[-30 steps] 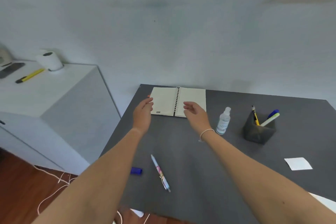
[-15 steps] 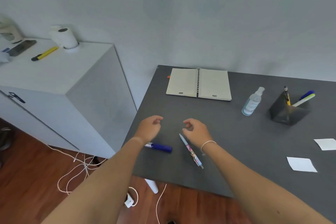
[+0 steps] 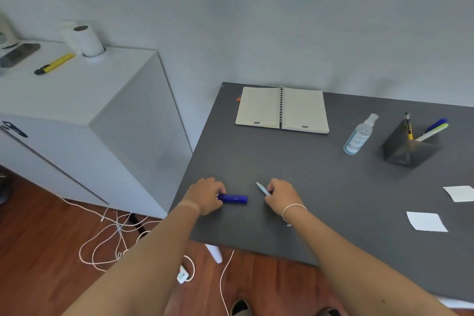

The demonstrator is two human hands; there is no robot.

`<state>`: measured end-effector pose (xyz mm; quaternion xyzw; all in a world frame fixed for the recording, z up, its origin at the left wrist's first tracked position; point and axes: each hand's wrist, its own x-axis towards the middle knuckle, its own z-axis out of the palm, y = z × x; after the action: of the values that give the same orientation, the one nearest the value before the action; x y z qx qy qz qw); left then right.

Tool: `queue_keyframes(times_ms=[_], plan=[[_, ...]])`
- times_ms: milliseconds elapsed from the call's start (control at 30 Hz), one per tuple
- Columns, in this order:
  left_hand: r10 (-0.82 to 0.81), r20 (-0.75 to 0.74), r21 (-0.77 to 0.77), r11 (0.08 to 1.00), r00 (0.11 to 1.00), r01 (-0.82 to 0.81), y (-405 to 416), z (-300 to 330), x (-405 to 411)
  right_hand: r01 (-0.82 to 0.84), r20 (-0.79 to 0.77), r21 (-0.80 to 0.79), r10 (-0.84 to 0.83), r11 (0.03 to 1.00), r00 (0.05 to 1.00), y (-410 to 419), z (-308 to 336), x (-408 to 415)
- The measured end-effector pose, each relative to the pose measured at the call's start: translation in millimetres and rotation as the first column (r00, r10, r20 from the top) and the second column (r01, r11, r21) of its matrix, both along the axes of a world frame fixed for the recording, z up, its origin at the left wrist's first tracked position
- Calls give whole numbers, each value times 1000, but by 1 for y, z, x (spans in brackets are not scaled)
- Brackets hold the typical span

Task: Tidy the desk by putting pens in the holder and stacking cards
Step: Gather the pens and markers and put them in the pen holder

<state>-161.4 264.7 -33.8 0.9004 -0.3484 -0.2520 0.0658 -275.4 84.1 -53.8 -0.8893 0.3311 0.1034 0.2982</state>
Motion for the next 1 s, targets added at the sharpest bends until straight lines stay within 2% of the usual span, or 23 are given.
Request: queue_keyframes(times_ms=[167, 367, 467, 600, 800, 1000], plan=[[114, -110, -142, 981, 987, -130, -15, 3, -3, 93, 87, 95, -101, 991, 991, -16, 8, -1], [180, -236, -377, 889, 955, -261, -75, 38, -8, 240, 274, 196, -288, 951, 918, -64, 48, -3], [140, -308, -475, 834, 941, -280, -119, 58, -13, 279, 370, 232, -350, 932, 860, -96, 77, -9], [63, -300, -593, 770, 952, -238, -183, 85, -26, 339, 494, 224, -406, 914, 769, -143, 117, -24], [-29, -310, -667, 719, 950, -196, -274, 113, -61, 396, 604, 241, -456, 886, 653, -220, 164, -66], [-104, -313, -720, 674, 944, -165, -350, 122, -101, 494, 671, 289, -542, 820, 505, -286, 172, -111]])
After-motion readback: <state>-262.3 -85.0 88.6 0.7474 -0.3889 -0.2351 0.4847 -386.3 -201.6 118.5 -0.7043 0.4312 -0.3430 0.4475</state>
